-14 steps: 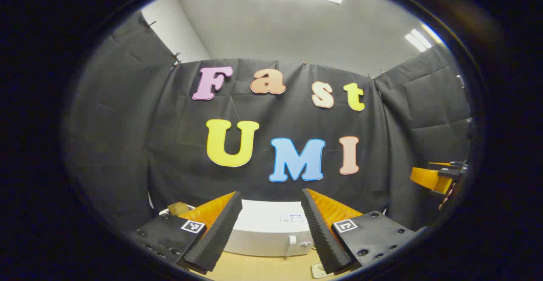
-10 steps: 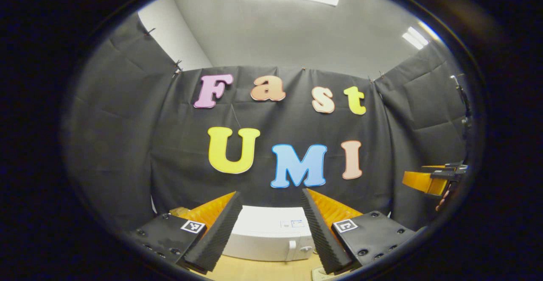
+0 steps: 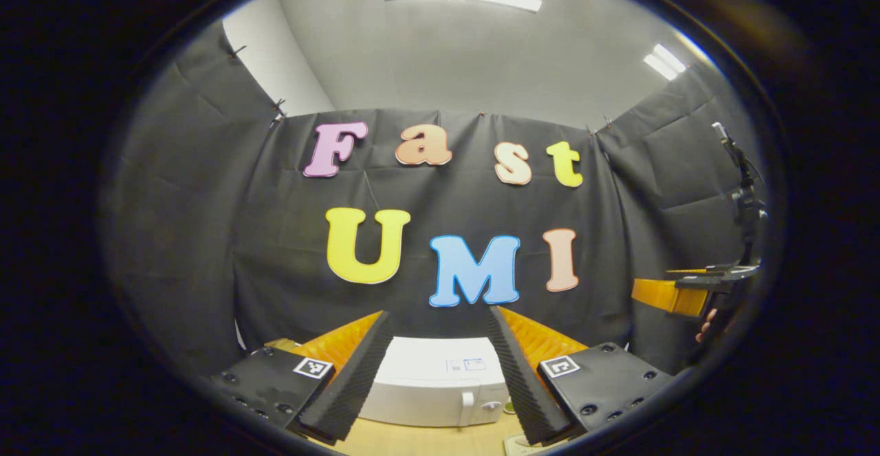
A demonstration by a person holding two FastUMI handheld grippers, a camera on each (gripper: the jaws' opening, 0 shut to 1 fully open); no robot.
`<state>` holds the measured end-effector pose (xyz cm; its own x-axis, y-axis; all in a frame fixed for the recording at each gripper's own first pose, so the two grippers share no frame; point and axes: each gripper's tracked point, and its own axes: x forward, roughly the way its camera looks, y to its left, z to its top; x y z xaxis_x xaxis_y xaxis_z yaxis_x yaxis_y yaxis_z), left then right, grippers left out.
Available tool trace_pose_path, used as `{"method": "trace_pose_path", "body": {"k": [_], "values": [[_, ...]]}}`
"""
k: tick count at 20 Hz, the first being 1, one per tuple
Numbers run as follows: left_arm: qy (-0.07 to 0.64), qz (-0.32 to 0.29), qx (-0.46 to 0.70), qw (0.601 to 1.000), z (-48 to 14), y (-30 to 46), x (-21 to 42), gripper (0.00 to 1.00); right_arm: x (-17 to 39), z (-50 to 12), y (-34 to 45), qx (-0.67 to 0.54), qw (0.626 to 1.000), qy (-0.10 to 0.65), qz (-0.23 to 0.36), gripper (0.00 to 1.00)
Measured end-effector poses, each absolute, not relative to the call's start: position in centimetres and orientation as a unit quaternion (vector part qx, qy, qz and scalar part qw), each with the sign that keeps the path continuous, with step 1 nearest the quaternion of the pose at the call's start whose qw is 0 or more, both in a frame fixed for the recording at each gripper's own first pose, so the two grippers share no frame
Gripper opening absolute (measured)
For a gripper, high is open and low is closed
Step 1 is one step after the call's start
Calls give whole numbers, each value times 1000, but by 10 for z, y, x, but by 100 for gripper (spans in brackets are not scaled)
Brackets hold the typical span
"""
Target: Open the microwave oven with the left hand, put the food in, and close the microwave oven.
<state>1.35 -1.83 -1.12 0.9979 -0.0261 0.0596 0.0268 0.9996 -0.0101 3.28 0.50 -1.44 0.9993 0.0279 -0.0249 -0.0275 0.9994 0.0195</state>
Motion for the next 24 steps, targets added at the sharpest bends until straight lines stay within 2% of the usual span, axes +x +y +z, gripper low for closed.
{"method": "trace_pose_path", "body": {"k": [2, 3, 6, 10, 13, 14, 18, 19, 24], "values": [[-60, -5, -4, 998, -11, -12, 21, 92, 32, -16, 7, 16, 1000, 13, 7, 99], [-63, -7, 3, 998, -19, -14, 24, 93, 30, -21, 6, 18, 1000, 17, 3, 99], [-32, -19, 9, 999, -58, -23, 33, 99, 27, -33, 4, 18, 999, 32, -4, 99], [-14, -46, 7, 999, -105, -40, 52, 93, 19, -55, -9, 5, 998, 57, -28, 99], [-10, -65, 16, 998, -142, -54, 67, 98, 8, -70, -10, -5, 997, 71, -31, 99], [1, -74, 20, 997, -158, -60, 71, 95, 6, -73, -10, -7, 997, 73, -29, 99], [36, -82, 40, 995, -223, -67, 86, 94, 4, -89, -15, -14, 995, 88, -35, 99], [44, -83, 46, 995, -239, -67, 91, 98, 5, -93, -14, -13, 995, 95, -33, 99], [81, -71, 36, 994, -300, -67, 121, 94, 10, -98, -14, -19, 994, 105, -37, 99]]}}
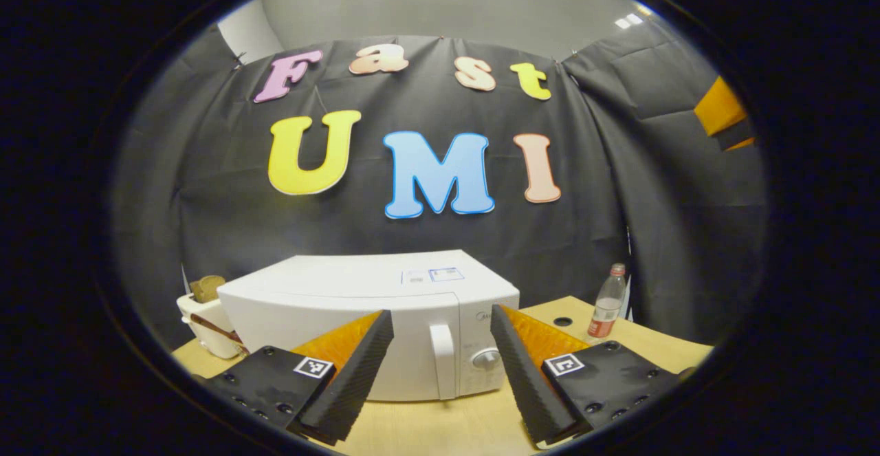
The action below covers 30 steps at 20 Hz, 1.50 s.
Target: Open the microwave oven with the left hand, put the food in, and close the microwave oven.
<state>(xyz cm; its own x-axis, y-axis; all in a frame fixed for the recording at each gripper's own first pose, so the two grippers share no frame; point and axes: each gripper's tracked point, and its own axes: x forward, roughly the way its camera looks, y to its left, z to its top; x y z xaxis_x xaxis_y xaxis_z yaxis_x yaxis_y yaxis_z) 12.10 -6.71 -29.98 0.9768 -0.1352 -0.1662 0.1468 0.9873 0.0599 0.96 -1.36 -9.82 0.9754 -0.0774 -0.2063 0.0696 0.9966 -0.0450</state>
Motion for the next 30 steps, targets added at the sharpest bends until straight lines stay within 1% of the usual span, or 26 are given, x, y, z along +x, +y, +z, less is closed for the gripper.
{"method": "trace_pose_path", "body": {"k": [1, 3, 6, 9, 12, 13, 14, 15, 16, 20, 21, 22, 23, 24, 28, 29, 30], "values": [[91, -65, 32, 993, -312, -66, 129, 96, 10, -101, -14, -21, 993, 107, -37, 99], [110, -60, 28, 992, -333, -66, 141, 94, 9, -107, -17, -31, 992, 115, -40, 99], [136, -55, 23, 989, -359, -65, 154, 98, 11, -113, -21, -32, 990, 128, -45, 99], [160, -64, 12, 985, -380, -74, 158, 93, 14, -114, -23, -26, 990, 129, -48, 99], [172, -68, 27, 982, -388, -77, 158, 56, 18, -118, -23, -31, 990, 133, -47, 99], [166, -66, 34, 983, -388, -79, 159, 43, 20, -120, -22, -32, 989, 136, -47, 99], [168, -68, 38, 983, -385, -78, 156, 37, 20, -120, -21, -32, 989, 137, -46, 99], [170, -69, 34, 983, -389, -78, 159, 35, 21, -122, -20, -31, 989, 140, -44, 99], [174, -69, 29, 982, -389, -77, 159, 31, 22, -123, -19, -32, 989, 142, -42, 99], [183, -68, 34, 980, -387, -78, 158, 21, 26, -124, -15, -30, 988, 144, -35, 99], [187, -71, 26, 979, -389, -76, 157, 21, 26, -124, -13, -29, 989, 144, -33, 99], [190, -78, 17, 979, -389, -77, 158, 17, 26, -123, -11, -28, 989, 144, -30, 99], [192, -82, 11, 978, -387, -77, 155, 17, 26, -123, -9, -28, 989, 143, -26, 99], [197, -84, 16, 977, -387, -78, 157, 13, 27, -121, -7, -29, 989, 142, -23, 99], [208, -94, 20, 973, -385, -77, 153, 13, 25, -118, -4, -33, 990, 135, -18, 99], [218, -97, 26, 971, -388, -76, 139, 13, 25, -119, -4, -33, 990, 135, -19, 99], [212, -101, 30, 972, -387, -74, 126, 13, 23, -120, -5, -33, 990, 134, -20, 99]]}}
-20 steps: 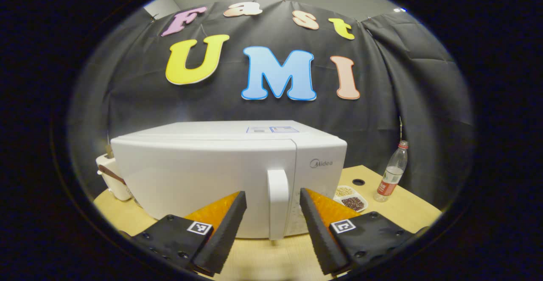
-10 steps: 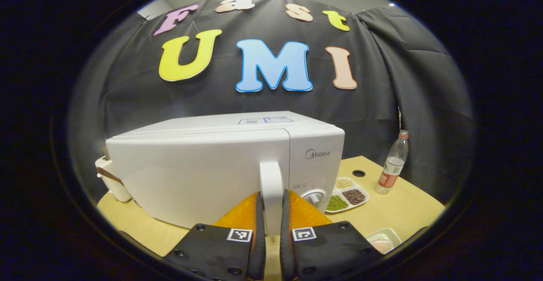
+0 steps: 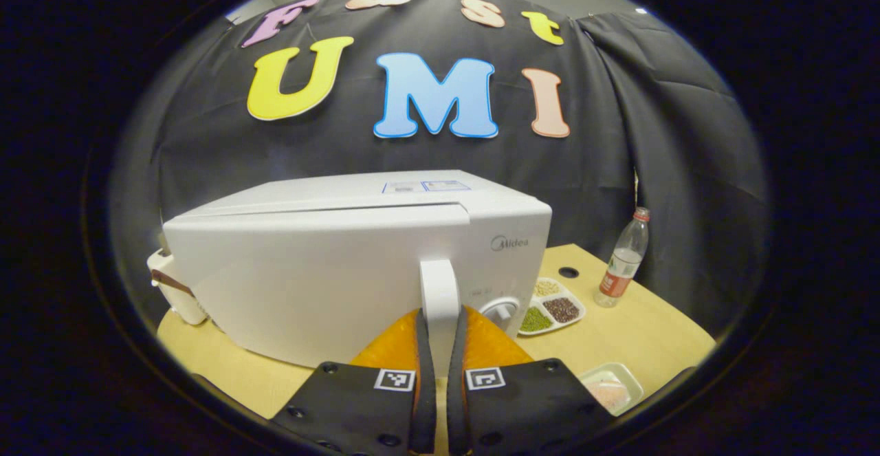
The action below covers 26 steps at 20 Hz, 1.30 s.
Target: Open the microwave oven with the left hand, put the food in, and close the microwave oven.
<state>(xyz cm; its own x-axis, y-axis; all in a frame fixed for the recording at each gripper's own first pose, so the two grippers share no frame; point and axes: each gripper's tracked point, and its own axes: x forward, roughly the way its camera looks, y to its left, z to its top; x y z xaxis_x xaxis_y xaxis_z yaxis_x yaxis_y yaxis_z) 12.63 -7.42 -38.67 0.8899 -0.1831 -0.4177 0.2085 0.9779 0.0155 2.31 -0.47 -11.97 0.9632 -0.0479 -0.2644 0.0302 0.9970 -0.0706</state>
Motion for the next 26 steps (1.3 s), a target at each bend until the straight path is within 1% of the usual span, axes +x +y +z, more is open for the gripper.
{"method": "trace_pose_path", "body": {"k": [3, 6, 13, 18, 22, 26], "values": [[215, -120, 35, 969, -379, -60, 81, 13, 21, -128, 0, -18, 990, 140, -18, 99], [222, -151, 47, 962, -373, -50, 53, 13, 19, -135, 11, -10, 989, 147, -10, 99], [244, -224, 97, 938, -363, -7, -18, 13, 14, -130, 56, -12, 991, 132, 17, 99], [257, -246, 116, 928, -355, 43, -66, 13, 7, -141, 87, 0, 990, 142, 28, 99], [262, -248, 125, 924, -351, 80, -92, 13, 2, -160, 104, -17, 987, 158, 30, 99], [268, -253, 136, 919, -346, 118, -110, 13, -1, -190, 116, -7, 980, 197, 36, 99]]}}
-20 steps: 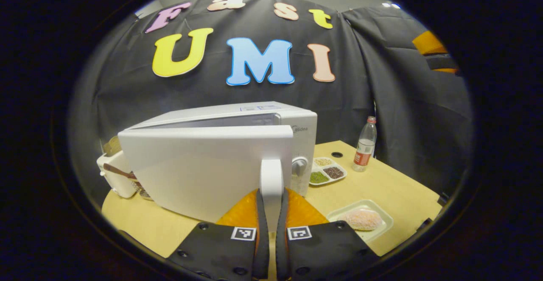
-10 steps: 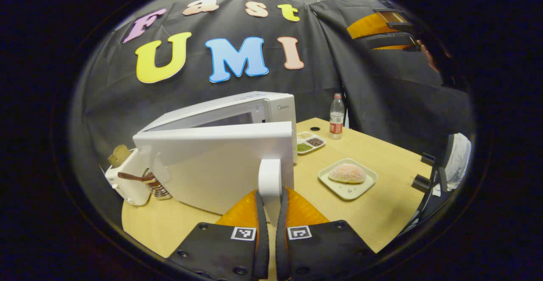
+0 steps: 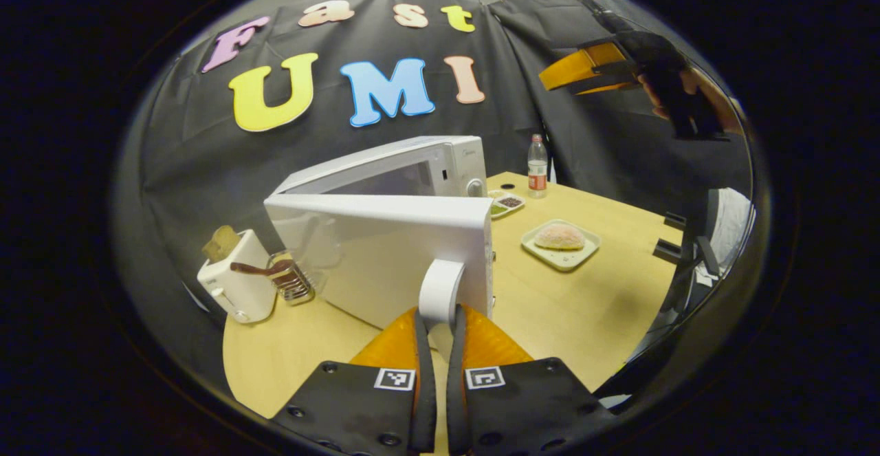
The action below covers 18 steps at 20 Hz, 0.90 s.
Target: Open the microwave oven with the left hand, put the food in, and close the microwave oven.
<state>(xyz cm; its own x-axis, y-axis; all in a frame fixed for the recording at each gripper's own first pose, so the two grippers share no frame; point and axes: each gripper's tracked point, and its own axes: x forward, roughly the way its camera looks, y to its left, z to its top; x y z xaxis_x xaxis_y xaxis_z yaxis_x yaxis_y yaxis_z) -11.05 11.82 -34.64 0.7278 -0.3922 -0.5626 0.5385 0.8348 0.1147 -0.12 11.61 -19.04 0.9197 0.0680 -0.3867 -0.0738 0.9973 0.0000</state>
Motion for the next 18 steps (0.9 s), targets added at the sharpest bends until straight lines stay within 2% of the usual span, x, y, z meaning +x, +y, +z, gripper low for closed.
{"method": "trace_pose_path", "body": {"k": [10, 18], "values": [[269, -215, 141, 928, -338, 234, -134, 12, 19, -271, 100, 77, 950, 300, -22, 99], [261, -201, 133, 935, -337, 257, -133, 12, 31, -360, 61, 58, 915, 399, -4, 99]]}}
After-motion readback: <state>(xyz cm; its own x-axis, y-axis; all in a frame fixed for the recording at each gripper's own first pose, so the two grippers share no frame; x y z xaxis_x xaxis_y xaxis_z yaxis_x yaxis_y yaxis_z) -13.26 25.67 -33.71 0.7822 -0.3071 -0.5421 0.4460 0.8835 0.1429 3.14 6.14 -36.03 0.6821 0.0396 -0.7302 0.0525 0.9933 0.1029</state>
